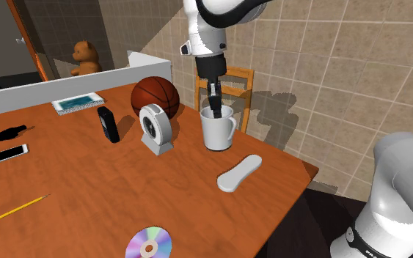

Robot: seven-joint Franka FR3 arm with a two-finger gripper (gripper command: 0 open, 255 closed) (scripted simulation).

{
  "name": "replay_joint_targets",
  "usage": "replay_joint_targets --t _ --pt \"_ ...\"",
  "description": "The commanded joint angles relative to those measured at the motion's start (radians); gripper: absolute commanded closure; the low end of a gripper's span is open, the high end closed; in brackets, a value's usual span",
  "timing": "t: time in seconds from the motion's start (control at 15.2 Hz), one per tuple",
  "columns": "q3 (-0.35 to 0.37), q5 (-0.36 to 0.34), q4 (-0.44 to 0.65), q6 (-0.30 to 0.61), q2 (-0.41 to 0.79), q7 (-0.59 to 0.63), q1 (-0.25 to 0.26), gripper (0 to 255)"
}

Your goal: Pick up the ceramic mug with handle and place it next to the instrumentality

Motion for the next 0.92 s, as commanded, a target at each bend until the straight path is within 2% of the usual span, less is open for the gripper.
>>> replay_joint_targets --t 0.0,0.46,0.86 --pt "0.029 0.01 -0.018 0.001 -0.016 0.05 0.021 255" --pt "0.132 0.058 -0.032 0.005 -0.027 0.216 0.096 255" --pt "0.218 0.099 -0.001 0.01 0.004 0.355 0.16 255"
